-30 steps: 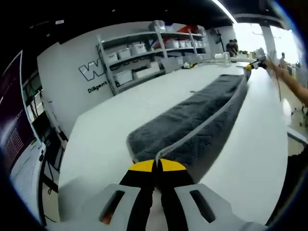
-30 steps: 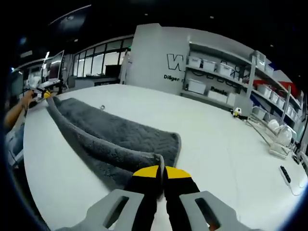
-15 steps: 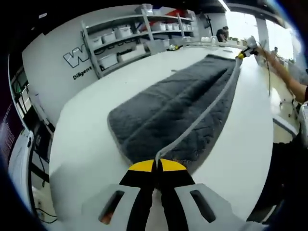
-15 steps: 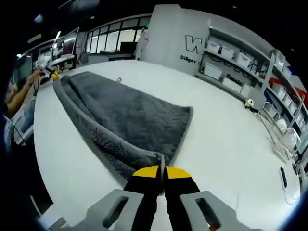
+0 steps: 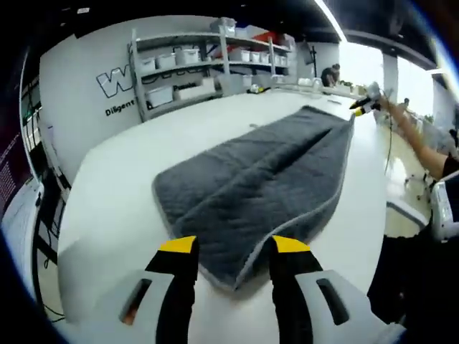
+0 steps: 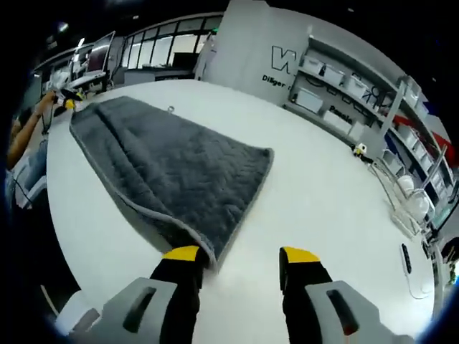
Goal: Open the folded towel by lifting each exposed corner and separating the folded layers until the towel lies flat within the target outline without major curled edges
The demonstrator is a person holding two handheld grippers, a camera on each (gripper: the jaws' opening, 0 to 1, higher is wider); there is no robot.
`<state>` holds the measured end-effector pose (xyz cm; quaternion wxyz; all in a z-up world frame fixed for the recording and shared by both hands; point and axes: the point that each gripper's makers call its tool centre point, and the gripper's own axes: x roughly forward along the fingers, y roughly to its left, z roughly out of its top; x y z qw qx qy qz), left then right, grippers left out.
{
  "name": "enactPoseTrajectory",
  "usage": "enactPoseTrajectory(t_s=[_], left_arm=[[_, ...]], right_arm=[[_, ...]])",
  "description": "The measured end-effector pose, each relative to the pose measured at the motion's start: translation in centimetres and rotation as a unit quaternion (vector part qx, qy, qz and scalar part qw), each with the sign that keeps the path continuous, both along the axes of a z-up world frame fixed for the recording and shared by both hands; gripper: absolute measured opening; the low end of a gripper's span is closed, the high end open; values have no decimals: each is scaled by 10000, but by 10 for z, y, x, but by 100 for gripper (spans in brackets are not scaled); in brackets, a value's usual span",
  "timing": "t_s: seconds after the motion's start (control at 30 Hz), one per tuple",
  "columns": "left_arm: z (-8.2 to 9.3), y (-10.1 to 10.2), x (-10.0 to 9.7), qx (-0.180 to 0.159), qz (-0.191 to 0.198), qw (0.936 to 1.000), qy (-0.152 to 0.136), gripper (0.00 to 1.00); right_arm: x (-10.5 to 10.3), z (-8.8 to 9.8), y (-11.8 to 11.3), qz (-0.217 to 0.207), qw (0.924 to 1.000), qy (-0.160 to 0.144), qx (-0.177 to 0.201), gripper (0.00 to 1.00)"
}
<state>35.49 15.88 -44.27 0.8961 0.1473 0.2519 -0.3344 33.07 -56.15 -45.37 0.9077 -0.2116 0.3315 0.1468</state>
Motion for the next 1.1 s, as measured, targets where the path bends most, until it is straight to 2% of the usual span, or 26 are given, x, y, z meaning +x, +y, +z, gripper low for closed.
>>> enactPoseTrajectory(t_s=[0.07, 0.1, 0.23, 0.33, 0.43, 0.5, 0.63, 0.8, 0.93, 1.1], left_arm=[[6, -2, 1, -103, 3, 9999, -76, 52], [12, -4, 4, -273, 24, 9995, -179, 56], [25, -14, 7, -644, -74, 9970, -425, 67], [25, -19, 11, -700, -58, 9965, -451, 80], [22, -20, 19, -564, 39, 9970, -521, 99], [20, -20, 23, -522, 39, 9972, -529, 99], [23, -26, 32, -670, 63, 9959, -607, 99], [29, -30, 50, -777, 112, 9949, -634, 99], [34, -32, 70, -793, 182, 9944, -669, 99], [29, -31, 99, -642, 366, 9952, -649, 99]], right_arm=[[-5, 0, -2, -63, 9997, 188, -124, 71], [-7, 1, -2, -77, 9996, 239, -160, 76], [-12, 8, 1, -136, 9993, 306, -159, 82], [-9, 18, 7, -105, 9998, 172, -14, 92], [-8, 24, 17, -35, 9999, 124, 82, 99], [-6, 29, 27, 62, 9997, 42, 232, 99], [0, 35, 44, 215, 9985, -14, 502, 99], [17, 38, 56, 193, 9983, -82, 551, 99], [41, 35, 67, 137, 9977, -206, 625, 98], [70, 27, 81, 123, 9974, -272, 662, 97]])
